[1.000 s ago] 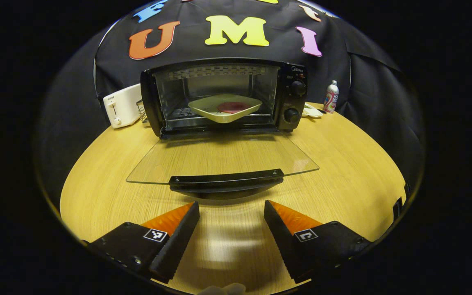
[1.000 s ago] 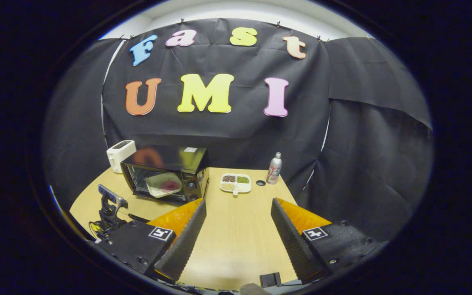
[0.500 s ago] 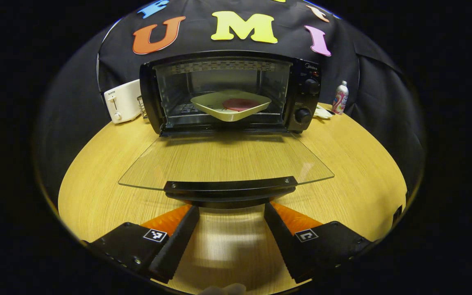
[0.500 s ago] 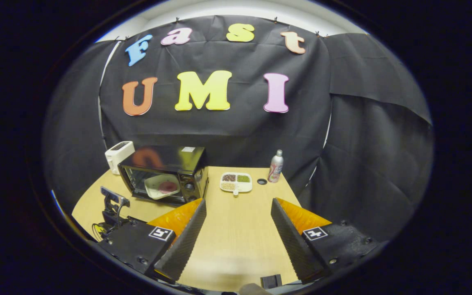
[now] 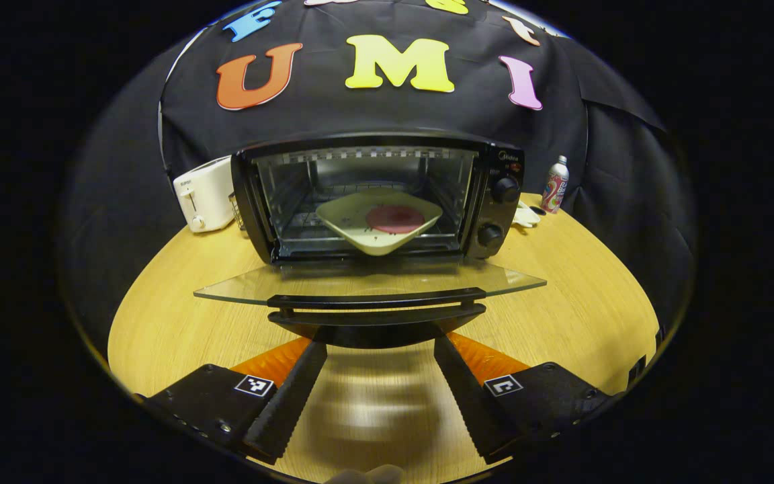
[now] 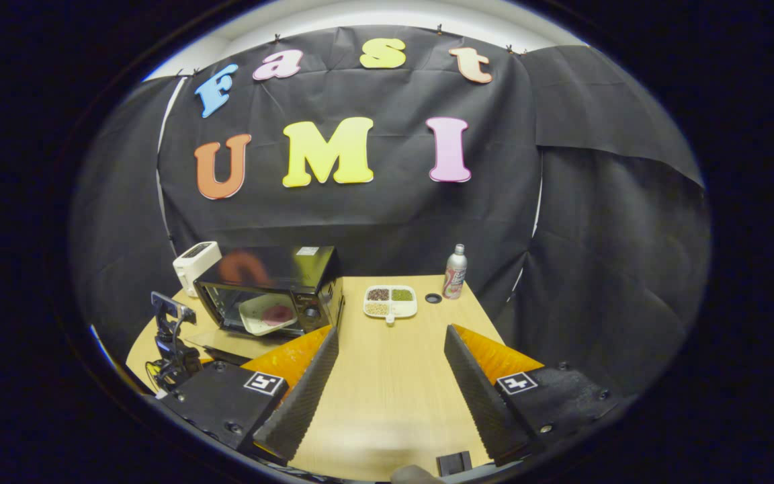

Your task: Open the electric oven with the left hand, put the food in, and close the electric oven.

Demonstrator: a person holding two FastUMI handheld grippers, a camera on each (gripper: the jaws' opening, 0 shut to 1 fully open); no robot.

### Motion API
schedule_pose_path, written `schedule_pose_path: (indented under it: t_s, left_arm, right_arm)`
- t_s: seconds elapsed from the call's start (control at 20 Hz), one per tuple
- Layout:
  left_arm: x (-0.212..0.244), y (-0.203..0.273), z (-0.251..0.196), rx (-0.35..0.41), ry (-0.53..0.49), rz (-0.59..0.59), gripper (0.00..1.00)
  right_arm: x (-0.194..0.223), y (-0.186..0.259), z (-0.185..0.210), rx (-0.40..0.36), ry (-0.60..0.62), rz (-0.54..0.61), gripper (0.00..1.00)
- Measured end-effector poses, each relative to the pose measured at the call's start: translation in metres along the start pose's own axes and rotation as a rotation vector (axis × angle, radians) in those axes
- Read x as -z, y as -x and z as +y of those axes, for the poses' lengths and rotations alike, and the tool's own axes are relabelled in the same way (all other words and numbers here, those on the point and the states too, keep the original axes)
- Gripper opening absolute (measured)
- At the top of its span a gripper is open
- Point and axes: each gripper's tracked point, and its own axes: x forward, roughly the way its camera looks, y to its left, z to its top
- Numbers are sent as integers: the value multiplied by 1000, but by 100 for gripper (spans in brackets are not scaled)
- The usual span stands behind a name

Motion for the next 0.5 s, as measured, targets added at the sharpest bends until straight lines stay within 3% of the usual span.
schedule_pose_path:
  t_s: [0.5]
  left_arm:
    - [-87,-18,5,-9,-43,-131,97]
  right_arm:
    - [-10,-3,-9,14,-47,-27,97]
